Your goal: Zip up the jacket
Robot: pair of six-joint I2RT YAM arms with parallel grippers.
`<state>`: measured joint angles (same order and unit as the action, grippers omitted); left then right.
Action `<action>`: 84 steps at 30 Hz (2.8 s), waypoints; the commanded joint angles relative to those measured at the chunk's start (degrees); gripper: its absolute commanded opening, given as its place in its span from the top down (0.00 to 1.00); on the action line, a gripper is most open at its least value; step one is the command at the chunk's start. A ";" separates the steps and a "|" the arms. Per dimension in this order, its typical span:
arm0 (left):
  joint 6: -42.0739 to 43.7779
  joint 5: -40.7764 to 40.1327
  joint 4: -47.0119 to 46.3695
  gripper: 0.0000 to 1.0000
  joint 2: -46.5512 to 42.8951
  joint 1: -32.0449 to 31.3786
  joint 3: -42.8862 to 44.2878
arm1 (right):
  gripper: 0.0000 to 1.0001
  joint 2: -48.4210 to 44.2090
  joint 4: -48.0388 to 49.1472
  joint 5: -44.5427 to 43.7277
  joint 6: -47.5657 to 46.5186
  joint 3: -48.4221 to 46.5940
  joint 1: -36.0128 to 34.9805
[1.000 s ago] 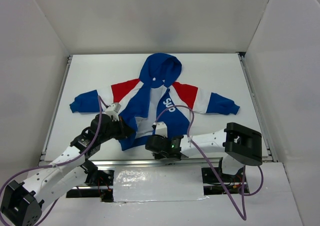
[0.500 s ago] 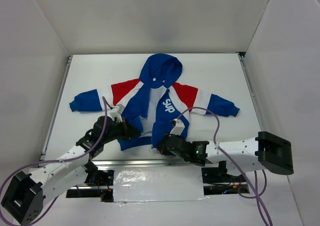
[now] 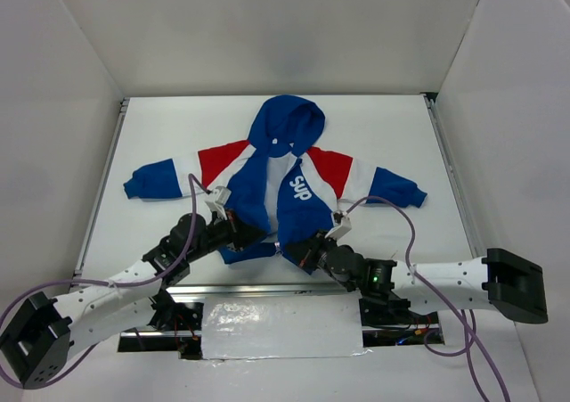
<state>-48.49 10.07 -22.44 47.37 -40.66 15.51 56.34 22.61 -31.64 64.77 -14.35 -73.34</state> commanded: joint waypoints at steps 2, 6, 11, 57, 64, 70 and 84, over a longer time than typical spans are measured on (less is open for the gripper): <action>-1.26 -3.63 -7.27 1.00 2.19 -2.75 0.40 | 1.00 -2.28 8.50 -2.64 -0.97 2.13 0.39; -1.52 -8.39 -6.74 1.00 2.90 -6.17 0.84 | 1.00 -2.11 11.67 -2.46 -1.84 3.01 0.39; -1.17 -9.62 -5.60 1.00 1.94 -6.88 1.28 | 1.00 -0.53 7.09 -3.69 -1.23 0.55 0.48; -3.72 -7.25 -8.24 1.00 2.64 -6.97 0.75 | 1.00 1.76 11.84 -1.76 -5.71 -0.77 3.38; -4.16 -7.25 -8.06 1.00 2.72 -7.06 1.10 | 1.00 1.50 12.28 -1.32 -6.32 -0.42 3.38; -4.42 -7.69 -7.54 1.00 2.02 -6.97 0.93 | 1.00 1.85 12.54 -0.97 -6.85 -0.59 3.38; -4.50 -12.61 2.13 1.00 -3.16 -6.97 2.78 | 1.00 0.44 11.86 1.05 -7.46 -0.41 3.47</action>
<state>-52.69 -0.19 -20.75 46.98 -47.42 16.16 58.37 33.26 -30.52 58.83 -13.50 -70.24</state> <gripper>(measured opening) 0.051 0.008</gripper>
